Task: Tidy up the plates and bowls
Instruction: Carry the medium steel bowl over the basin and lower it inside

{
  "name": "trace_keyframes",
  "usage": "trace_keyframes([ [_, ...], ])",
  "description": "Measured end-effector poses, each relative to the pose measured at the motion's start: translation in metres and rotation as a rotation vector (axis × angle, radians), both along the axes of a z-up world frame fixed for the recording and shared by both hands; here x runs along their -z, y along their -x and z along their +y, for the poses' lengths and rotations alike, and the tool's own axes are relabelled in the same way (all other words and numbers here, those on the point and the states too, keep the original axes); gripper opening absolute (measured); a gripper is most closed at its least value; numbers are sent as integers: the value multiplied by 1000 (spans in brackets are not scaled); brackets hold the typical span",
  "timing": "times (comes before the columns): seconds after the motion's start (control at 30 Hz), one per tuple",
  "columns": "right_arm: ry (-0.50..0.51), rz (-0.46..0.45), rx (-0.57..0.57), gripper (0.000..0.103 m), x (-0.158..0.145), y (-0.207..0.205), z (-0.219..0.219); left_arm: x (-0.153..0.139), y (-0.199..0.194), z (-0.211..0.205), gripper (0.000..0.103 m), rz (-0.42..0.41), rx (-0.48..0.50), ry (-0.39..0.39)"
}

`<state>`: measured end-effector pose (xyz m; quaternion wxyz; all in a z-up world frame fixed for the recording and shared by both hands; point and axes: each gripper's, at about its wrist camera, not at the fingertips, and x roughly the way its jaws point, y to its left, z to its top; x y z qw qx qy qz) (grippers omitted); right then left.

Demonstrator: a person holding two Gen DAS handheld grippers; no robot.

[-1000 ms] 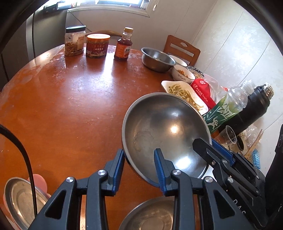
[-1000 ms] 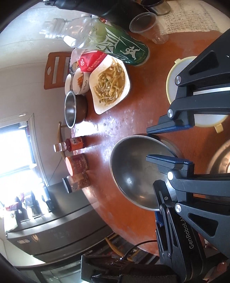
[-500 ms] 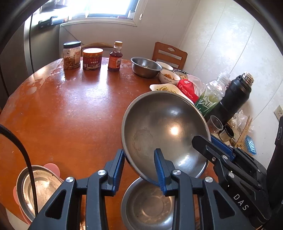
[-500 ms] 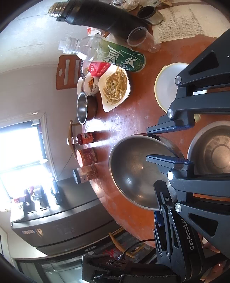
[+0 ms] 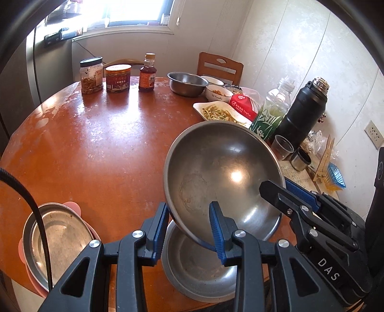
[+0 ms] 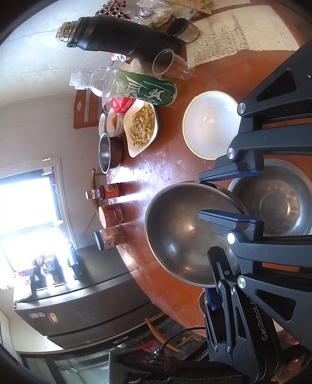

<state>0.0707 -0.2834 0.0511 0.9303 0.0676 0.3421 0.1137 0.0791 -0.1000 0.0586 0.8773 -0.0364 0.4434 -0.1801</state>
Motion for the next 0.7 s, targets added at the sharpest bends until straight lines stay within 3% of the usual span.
trace_keyframes([
  [0.7, 14, 71, 10, 25, 30, 37, -10, 28, 32, -15, 35, 49, 73, -47],
])
